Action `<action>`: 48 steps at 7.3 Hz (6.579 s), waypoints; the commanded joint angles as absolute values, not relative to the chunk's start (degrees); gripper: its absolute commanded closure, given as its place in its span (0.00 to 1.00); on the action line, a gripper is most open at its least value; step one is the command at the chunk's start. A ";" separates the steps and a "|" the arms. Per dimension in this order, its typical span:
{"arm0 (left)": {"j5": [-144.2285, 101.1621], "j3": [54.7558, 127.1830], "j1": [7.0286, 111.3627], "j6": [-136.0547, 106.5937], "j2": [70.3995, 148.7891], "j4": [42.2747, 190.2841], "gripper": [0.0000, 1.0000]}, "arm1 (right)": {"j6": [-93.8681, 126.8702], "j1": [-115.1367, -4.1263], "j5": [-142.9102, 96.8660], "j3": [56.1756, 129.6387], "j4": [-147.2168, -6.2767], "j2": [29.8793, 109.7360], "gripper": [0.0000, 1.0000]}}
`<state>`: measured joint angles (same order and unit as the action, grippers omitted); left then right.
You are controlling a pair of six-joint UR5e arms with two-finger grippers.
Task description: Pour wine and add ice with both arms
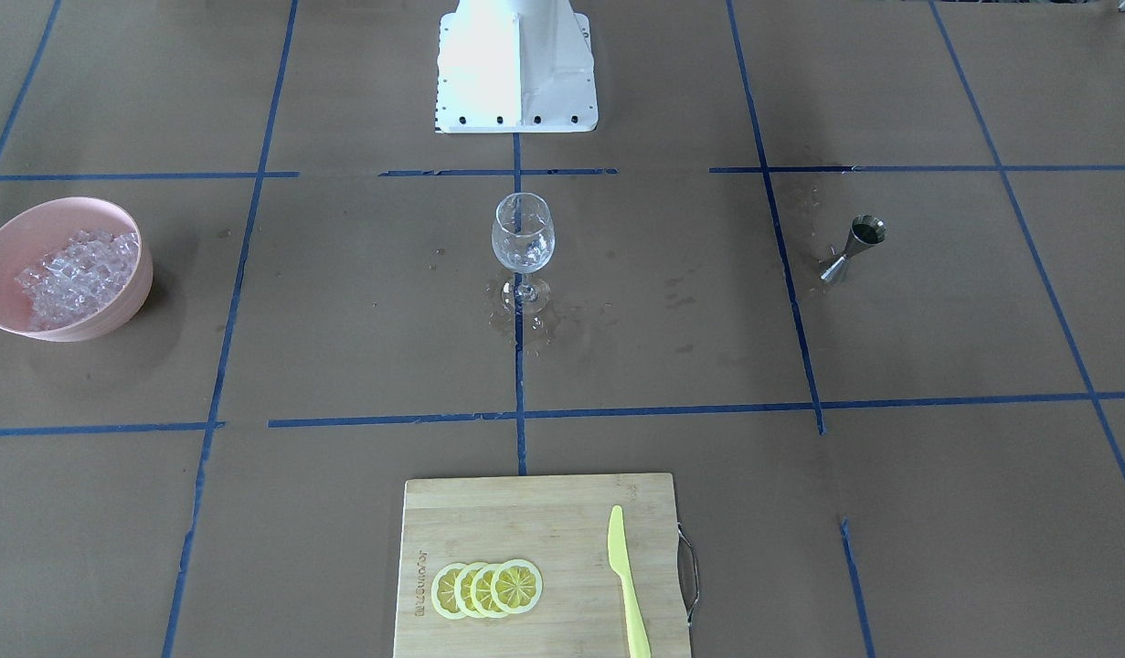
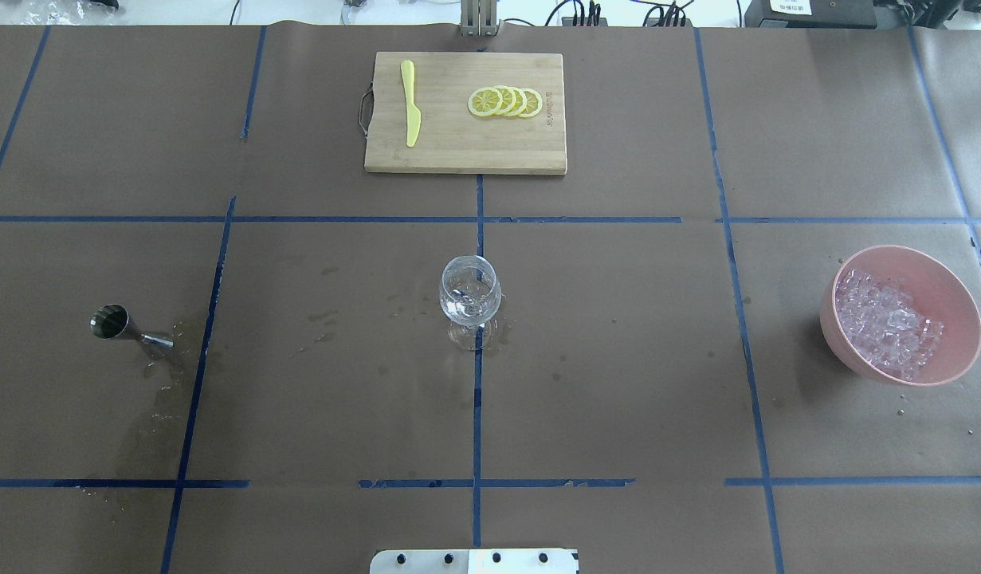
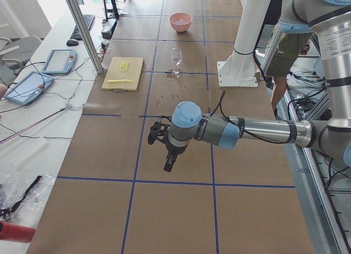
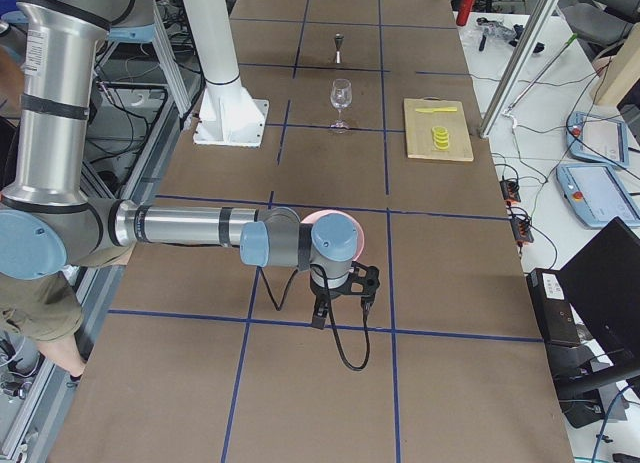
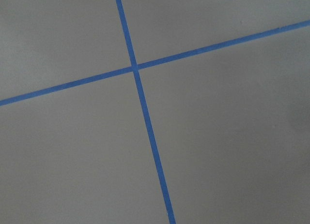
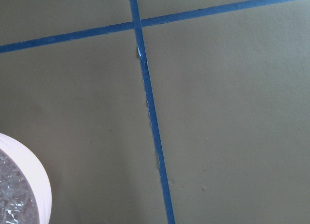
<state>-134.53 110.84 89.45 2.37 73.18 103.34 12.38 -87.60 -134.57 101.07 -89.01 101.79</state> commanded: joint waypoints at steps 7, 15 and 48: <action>-138.60 107.14 89.56 -1.20 70.75 117.12 0.00 | 12.39 -87.20 -141.84 101.78 -75.11 103.53 0.00; -120.65 112.91 58.95 -44.75 69.79 145.81 0.00 | 13.09 -85.25 -146.07 101.95 -73.65 103.54 0.00; -30.23 100.81 5.71 -85.52 78.49 134.38 0.36 | 12.74 -85.25 -145.55 102.22 -73.48 102.92 0.00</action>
<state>-30.23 101.07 5.66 -85.61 78.41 134.38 12.74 -85.25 -145.62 102.21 -73.48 102.92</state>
